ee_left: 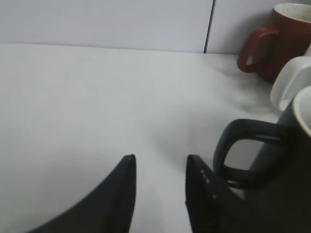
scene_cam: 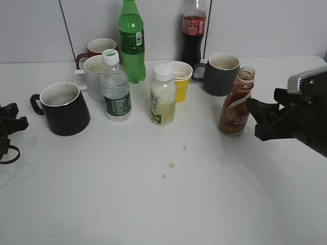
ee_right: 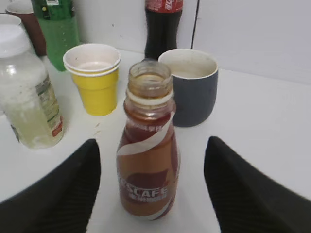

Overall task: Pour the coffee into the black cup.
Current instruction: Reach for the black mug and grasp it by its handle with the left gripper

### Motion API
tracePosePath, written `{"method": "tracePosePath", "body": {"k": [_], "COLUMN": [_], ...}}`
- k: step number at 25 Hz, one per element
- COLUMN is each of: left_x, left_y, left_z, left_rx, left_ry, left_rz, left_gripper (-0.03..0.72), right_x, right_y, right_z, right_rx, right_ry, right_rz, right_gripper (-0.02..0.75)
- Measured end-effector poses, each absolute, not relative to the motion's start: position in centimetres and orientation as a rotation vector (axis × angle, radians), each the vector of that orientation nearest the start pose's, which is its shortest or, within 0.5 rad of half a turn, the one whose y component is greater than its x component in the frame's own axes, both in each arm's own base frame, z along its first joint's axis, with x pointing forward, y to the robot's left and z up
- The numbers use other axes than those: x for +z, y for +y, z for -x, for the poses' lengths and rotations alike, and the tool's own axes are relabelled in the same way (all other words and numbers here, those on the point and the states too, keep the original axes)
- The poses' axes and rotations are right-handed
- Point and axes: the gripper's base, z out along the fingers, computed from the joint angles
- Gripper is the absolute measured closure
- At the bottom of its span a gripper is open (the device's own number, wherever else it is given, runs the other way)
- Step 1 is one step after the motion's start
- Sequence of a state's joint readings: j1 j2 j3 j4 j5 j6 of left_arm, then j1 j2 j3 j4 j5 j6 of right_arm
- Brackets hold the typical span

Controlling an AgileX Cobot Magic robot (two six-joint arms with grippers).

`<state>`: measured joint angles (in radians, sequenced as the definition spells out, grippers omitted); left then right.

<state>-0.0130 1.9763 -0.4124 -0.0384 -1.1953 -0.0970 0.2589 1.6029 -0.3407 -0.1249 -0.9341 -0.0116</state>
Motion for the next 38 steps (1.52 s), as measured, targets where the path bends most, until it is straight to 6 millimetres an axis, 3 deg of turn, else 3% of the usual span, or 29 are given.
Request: {"method": "tracePosePath", "body": {"k": [6, 13, 30, 38], "left_x": [9.0, 9.5, 8.9, 8.6], "left_y": [-0.4, 0.7, 0.5, 0.4], "left_z": [-30.0, -32.4, -32.4, -34.3], "left_rx": [-0.084, -0.131, -0.204, -0.215], "left_ry": [1.817, 1.79, 1.866, 1.862], "left_rz": [0.056, -0.085, -0.305, -0.357], "left_gripper": [0.295, 0.286, 0.286, 0.286], "right_x": [12.8, 10.4, 10.3, 10.3], "right_y": [7.7, 7.7, 7.7, 7.7], "right_z": [-24.6, -24.7, -24.7, -24.7], "right_rx": [0.199, 0.202, 0.199, 0.195], "right_ry": [1.757, 1.809, 1.803, 1.803], "right_rz": [0.439, 0.452, 0.447, 0.448], "right_gripper": [0.237, 0.237, 0.237, 0.237]}}
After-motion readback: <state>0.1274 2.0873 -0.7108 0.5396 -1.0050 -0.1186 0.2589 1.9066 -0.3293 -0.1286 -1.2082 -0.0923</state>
